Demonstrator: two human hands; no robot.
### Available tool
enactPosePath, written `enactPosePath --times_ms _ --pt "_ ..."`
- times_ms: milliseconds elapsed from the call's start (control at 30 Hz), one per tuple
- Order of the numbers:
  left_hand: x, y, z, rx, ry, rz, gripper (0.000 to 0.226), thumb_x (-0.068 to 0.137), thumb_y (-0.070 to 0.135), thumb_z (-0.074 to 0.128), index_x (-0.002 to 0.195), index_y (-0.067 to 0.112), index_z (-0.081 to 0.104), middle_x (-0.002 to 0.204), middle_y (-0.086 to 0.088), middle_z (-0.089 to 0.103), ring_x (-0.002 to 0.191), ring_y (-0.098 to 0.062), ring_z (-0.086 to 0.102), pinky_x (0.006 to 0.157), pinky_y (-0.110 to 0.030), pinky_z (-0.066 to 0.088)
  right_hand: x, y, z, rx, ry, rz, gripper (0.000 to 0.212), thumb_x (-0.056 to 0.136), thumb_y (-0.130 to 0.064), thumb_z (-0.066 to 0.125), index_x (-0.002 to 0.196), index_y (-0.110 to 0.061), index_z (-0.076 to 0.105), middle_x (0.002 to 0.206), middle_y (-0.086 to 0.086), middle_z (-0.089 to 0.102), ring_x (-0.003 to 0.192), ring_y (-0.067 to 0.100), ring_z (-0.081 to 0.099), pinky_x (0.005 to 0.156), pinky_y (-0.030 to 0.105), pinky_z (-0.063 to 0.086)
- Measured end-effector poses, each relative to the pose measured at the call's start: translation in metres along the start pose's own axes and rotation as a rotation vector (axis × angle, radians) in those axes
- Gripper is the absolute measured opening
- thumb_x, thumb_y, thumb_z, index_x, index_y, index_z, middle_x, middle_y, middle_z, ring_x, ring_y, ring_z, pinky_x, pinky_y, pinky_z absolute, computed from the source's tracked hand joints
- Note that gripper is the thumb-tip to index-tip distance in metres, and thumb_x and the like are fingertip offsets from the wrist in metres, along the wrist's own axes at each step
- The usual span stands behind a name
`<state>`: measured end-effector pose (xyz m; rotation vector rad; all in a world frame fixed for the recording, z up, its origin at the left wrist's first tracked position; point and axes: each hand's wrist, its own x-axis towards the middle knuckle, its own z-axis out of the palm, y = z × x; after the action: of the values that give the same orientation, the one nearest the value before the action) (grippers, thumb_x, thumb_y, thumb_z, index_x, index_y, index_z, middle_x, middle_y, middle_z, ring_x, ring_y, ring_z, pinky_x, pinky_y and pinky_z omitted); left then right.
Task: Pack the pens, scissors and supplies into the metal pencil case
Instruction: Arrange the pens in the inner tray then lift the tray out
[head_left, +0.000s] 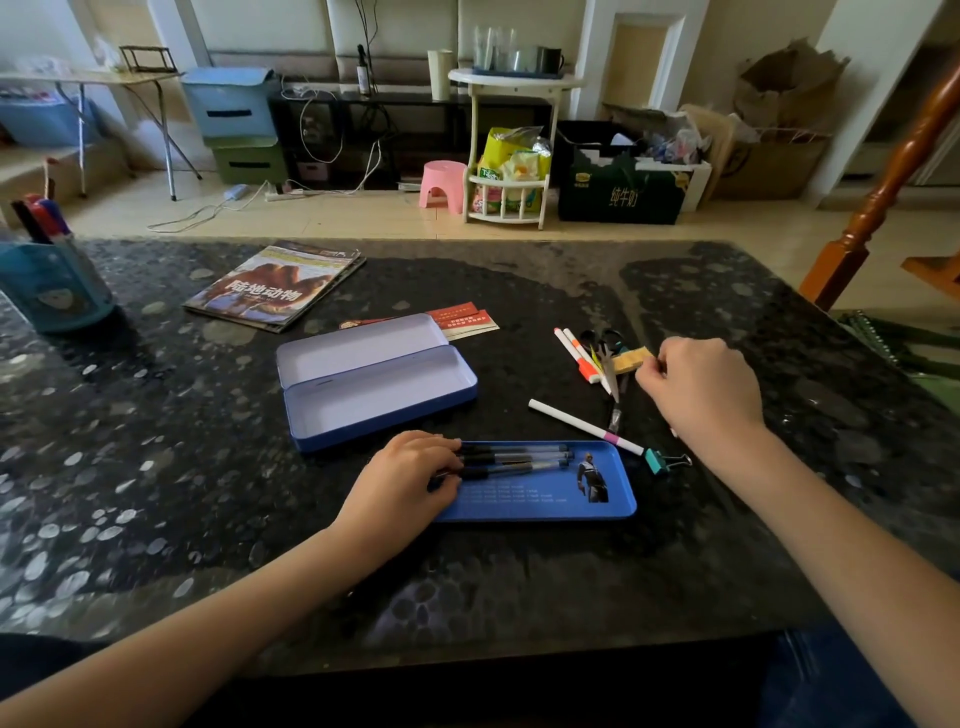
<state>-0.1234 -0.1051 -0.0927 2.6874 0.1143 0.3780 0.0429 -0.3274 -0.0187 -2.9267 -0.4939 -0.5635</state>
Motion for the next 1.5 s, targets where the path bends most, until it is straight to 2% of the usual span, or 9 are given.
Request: enactPosePath --times_ms 233,400,533,667,800,967,1233,1367,1500 --pt "0.003 0.009 -0.005 -0.057 0.090 -0.024 0.019 0.087 0.025 0.061 0.105 0.025 0.056 0.121 0.009 0.058 0.118 -0.008 0.049 0.100 -0.028 0.041 -0.019 -0.019 -0.016 0.273 0.369 -0.530 0.019 0.088 -0.015 0.056 0.084 -0.001 0.068 0.068 0.011 0.064 0.055 0.022 0.061 0.046 0.030 0.051" --pt "0.015 0.042 -0.027 -1.247 -0.278 -0.547 0.035 0.091 0.032 0.048 0.112 0.007 0.062 0.101 -0.013 0.070 0.096 -0.023 0.067 0.089 -0.039 0.054 -0.055 -0.050 -0.014 0.370 0.368 -0.863 0.024 0.093 -0.020 0.050 0.084 -0.005 0.067 0.071 0.006 0.064 0.059 0.018 0.062 0.048 0.032 0.052" --pt "0.014 0.045 -0.032 -1.513 -0.366 -0.630 0.023 0.087 0.020 0.055 0.102 0.006 0.065 0.085 -0.010 0.067 0.075 -0.017 0.068 0.066 -0.029 0.058 -0.072 -0.068 0.001 0.347 0.222 -1.052 0.022 0.089 -0.025 0.053 0.086 -0.008 0.066 0.076 0.006 0.065 0.067 0.021 0.061 0.057 0.031 0.052" --pt "0.016 0.036 -0.033 -1.170 -0.327 -0.652 0.020 0.087 0.006 0.059 0.104 0.012 0.068 0.087 -0.008 0.073 0.076 -0.014 0.069 0.064 -0.027 0.057 -0.063 -0.065 0.006 0.393 0.063 -1.116 0.031 0.091 -0.035 0.047 0.094 -0.011 0.066 0.089 0.005 0.067 0.080 0.020 0.062 0.072 0.034 0.052" --pt "0.018 0.023 -0.037 -0.298 -0.252 -0.251 0.026 0.078 0.019 0.073 0.103 0.026 0.070 0.091 0.011 0.071 0.082 0.001 0.064 0.079 -0.015 0.050 -0.042 -0.049 0.016 0.277 0.010 -0.957 0.030 0.086 -0.020 0.060 0.116 -0.020 0.060 0.111 0.000 0.062 0.102 0.019 0.058 0.088 0.037 0.045" --pt "0.009 0.011 -0.022 0.036 -0.243 -0.119 0.033 0.079 0.033 0.070 0.111 0.034 0.066 0.106 0.011 0.063 0.096 -0.005 0.055 0.087 -0.026 0.048 -0.047 -0.044 0.030 0.219 -0.334 -0.900 0.020 0.092 -0.021 0.057 0.111 -0.020 0.058 0.115 -0.002 0.057 0.107 0.017 0.054 0.089 0.031 0.041" --pt "0.004 0.002 -0.013 0.071 -0.093 0.085 0.028 0.085 0.027 0.064 0.113 0.027 0.066 0.114 0.011 0.061 0.105 -0.006 0.049 0.091 -0.026 0.045 -0.049 -0.052 0.033 0.415 -0.508 -0.708 0.014 0.092 -0.020 0.058 0.105 -0.017 0.060 0.105 -0.001 0.056 0.098 0.013 0.054 0.082 0.035 0.048" --pt "0.004 -0.004 -0.008 -0.002 -0.019 0.049 0.023 0.082 0.025 0.068 0.105 0.022 0.069 0.105 0.009 0.059 0.097 -0.006 0.054 0.088 -0.026 0.048 -0.026 -0.036 0.029 0.510 -0.275 -0.457 0.012 0.094 -0.021 0.054 0.103 -0.021 0.062 0.100 -0.005 0.060 0.090 0.009 0.057 0.077 0.031 0.052" --pt "0.003 -0.002 -0.004 0.023 -0.041 0.159 0.019 0.082 0.028 0.068 0.101 0.023 0.072 0.102 0.007 0.066 0.096 -0.010 0.058 0.086 -0.028 0.048 0.005 -0.005 0.029 0.228 -0.343 -0.294 0.025 0.092 -0.009 0.052 0.092 -0.031 0.063 0.109 -0.007 0.055 0.090 0.010 0.057 0.078 0.033 0.053"
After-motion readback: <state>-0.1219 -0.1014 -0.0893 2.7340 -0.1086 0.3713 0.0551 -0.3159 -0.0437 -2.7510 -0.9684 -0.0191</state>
